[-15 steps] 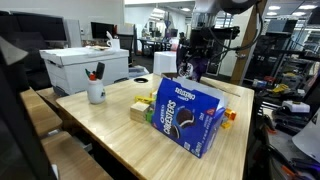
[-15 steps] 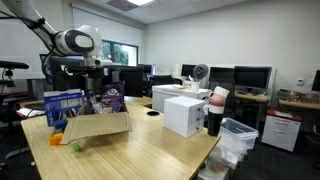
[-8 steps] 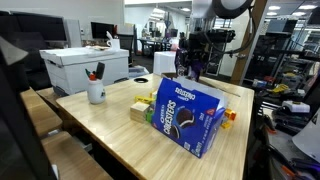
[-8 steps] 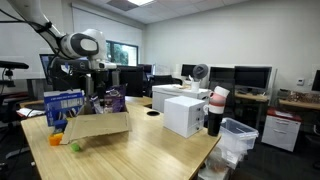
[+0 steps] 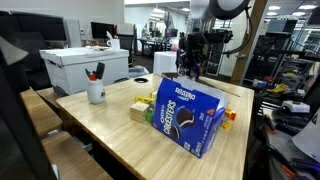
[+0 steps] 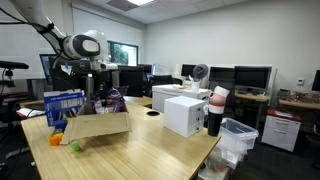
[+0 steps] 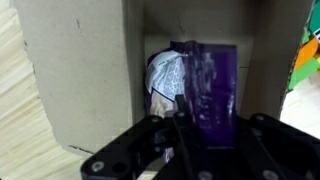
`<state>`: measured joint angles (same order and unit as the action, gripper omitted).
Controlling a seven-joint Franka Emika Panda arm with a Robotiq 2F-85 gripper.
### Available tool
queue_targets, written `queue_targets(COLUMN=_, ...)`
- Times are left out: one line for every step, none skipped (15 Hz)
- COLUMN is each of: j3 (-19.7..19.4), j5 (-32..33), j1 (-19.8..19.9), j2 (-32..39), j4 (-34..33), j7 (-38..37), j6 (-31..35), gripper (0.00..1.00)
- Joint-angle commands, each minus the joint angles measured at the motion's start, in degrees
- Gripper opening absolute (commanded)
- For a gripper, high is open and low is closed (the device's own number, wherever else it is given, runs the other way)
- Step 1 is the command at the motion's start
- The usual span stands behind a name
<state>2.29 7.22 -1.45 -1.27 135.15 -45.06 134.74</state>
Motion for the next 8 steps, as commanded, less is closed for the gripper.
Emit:
queue_targets(j3=0.0, j5=-0.9, j1=0.0, j2=0.6, j4=-1.3, j7=-0.6, j6=-0.9, gripper=0.06)
queue_targets(j3=0.0, j5=-1.3, j1=-0.1, j2=0.6, j4=-1.7, j7=-0.3, j6=-1.4, gripper=0.06)
queue_targets(j3=0.0, j5=-1.6, j1=-0.2, j2=0.3, j4=-2.0, j7=-0.3, j6=-1.9, gripper=0.03)
queue_targets(j3=0.1, j5=-1.8, j1=-0.2, j2=-0.2, j4=-2.2, j7=-0.1, j6=-2.5, gripper=0.03)
queue_targets(j3=0.1, j5=-1.9, j1=-0.3, j2=-0.8, j4=-2.4, j7=-0.4, j6=-3.0, gripper=0.04)
queue_targets(j3=0.1, j5=-2.0, j1=-0.4, j2=-1.0, j4=-2.7, j7=-0.2, j6=-3.4, gripper=0.05)
queue_targets(j3=0.1, j5=-1.9, j1=-0.4, j2=-1.4, j4=-3.0, j7=-0.3, j6=-3.7, gripper=0.05)
queue_targets(j3=0.2, j5=-1.7, j1=-0.5, j2=-1.8, j4=-3.4, j7=-0.4, j6=-4.1, gripper=0.05)
